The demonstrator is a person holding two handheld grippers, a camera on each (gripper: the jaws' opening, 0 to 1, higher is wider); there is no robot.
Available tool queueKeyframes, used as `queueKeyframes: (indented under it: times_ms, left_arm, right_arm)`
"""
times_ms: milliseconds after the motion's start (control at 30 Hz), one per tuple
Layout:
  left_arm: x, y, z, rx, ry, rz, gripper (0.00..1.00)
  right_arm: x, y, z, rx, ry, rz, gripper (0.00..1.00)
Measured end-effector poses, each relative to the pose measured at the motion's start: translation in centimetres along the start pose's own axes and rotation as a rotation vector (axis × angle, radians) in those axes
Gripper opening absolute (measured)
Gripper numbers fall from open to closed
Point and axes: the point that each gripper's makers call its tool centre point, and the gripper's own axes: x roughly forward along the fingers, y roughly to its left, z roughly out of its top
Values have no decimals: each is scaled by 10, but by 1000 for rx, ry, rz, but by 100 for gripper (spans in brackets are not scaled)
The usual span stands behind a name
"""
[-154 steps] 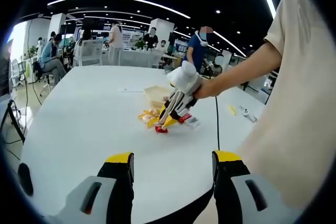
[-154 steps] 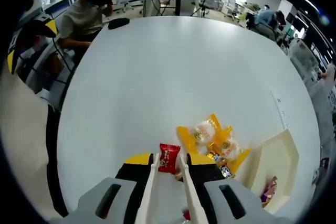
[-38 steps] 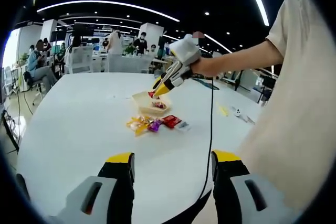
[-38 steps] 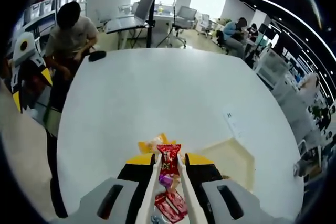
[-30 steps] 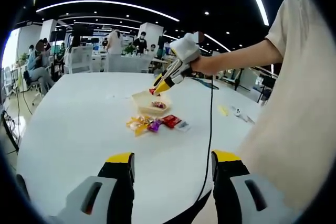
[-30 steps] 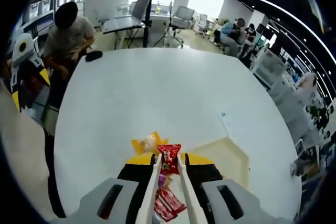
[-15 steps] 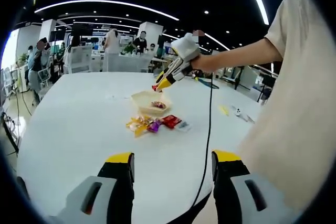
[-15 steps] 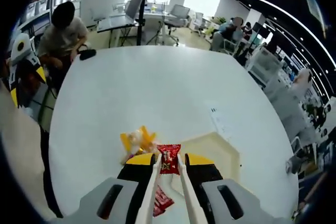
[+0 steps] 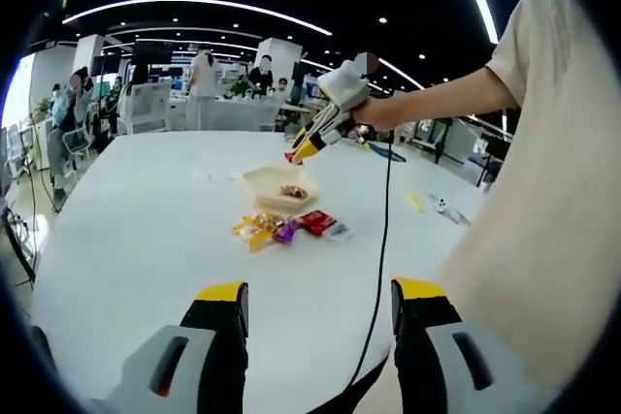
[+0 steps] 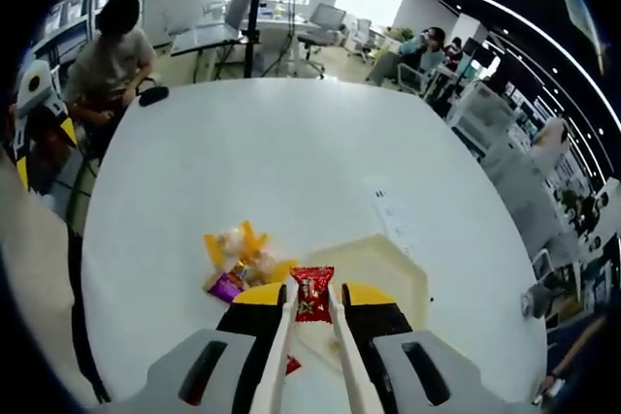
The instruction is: Place the target food into the container with the food tongs after gripping and lifting it, then release it inside without dropping or visibly crushing the food.
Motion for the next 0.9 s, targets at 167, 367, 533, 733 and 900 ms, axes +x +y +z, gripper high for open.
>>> queueKeyframes:
  times_ms: [167, 367, 533, 733, 900]
  left_arm:
    - [1, -1, 0, 2, 5, -4, 59]
    - [2, -1, 0, -1, 13, 6, 59]
    - [3, -1, -2, -5, 19, 7, 59]
    - [4, 0, -3, -14, 22, 15, 59]
    - [4, 1, -3, -17, 25, 18, 59]
  right_arm:
    - [-1, -6, -3, -2, 6, -4, 22]
    - [-3, -27, -14, -1, 21, -21, 22]
    - [-8, -44, -16, -18, 29, -40, 22]
    - [-7, -55, -16, -29, 34, -48, 22]
    - [-5, -60, -18, -26, 36, -50, 22]
